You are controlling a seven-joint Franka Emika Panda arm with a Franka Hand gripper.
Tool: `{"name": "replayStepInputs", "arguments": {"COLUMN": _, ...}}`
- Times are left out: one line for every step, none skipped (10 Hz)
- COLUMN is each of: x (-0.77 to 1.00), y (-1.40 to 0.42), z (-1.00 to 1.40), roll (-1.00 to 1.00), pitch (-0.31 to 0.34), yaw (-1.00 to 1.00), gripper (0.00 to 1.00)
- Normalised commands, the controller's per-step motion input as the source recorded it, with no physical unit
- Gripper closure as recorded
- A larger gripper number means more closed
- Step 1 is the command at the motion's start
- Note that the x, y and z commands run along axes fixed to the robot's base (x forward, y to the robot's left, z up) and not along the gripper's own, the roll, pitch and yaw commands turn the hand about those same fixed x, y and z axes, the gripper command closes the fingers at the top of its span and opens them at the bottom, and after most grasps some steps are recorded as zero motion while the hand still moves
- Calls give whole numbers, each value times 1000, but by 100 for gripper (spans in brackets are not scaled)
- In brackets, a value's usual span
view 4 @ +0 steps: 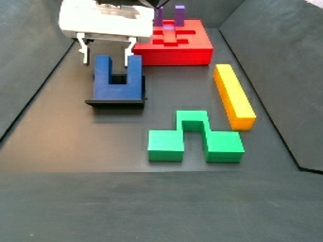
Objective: Pick up the blue object. Move up. Place the blue object on the fixture. Regrasp the blue object. Move to above the board. Insert the blue object.
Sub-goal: Regrasp the blue object.
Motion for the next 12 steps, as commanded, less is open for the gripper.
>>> {"name": "replayStepInputs", "arguments": {"x": 140, "y": -9, "z": 0, "roll": 209, "pitch": 189, "yaw": -117, "gripper": 0}}
{"name": "replayStepInputs", "arguments": {"x": 94, "y": -26, "z": 0, "roll": 200, "pitch": 166, "yaw": -66, "gripper": 0}}
{"name": "replayStepInputs", "arguments": {"x": 31, "y": 0, "z": 0, "roll": 123, "pitch": 106, "yaw": 0, "gripper": 0}}
{"name": "replayStepInputs", "arguments": {"x": 0, "y": 0, "z": 0, "roll": 0, "pitch": 0, "yaw": 0, "gripper": 0}}
{"name": "replayStepInputs", "arguments": {"x": 0, "y": 0, "z": 0, "roll": 0, "pitch": 0, "yaw": 0, "gripper": 100}}
{"name": "replayStepInputs", "arguments": {"x": 0, "y": 0, "z": 0, "roll": 0, "pitch": 0, "yaw": 0, "gripper": 100}}
{"name": "replayStepInputs", "arguments": {"x": 0, "y": 0, "z": 0, "roll": 0, "pitch": 0, "yaw": 0, "gripper": 100}}
{"name": "replayStepInputs", "arguments": {"x": 0, "y": 0, "z": 0, "roll": 0, "pitch": 0, "yaw": 0, "gripper": 100}}
{"name": "replayStepInputs", "arguments": {"x": 0, "y": 0, "z": 0, "roll": 0, "pitch": 0, "yaw": 0, "gripper": 100}}
{"name": "replayStepInputs", "arguments": {"x": 0, "y": 0, "z": 0, "roll": 0, "pitch": 0, "yaw": 0, "gripper": 100}}
{"name": "replayStepInputs", "arguments": {"x": 0, "y": 0, "z": 0, "roll": 0, "pitch": 0, "yaw": 0, "gripper": 100}}
{"name": "replayStepInputs", "arguments": {"x": 0, "y": 0, "z": 0, "roll": 0, "pitch": 0, "yaw": 0, "gripper": 100}}
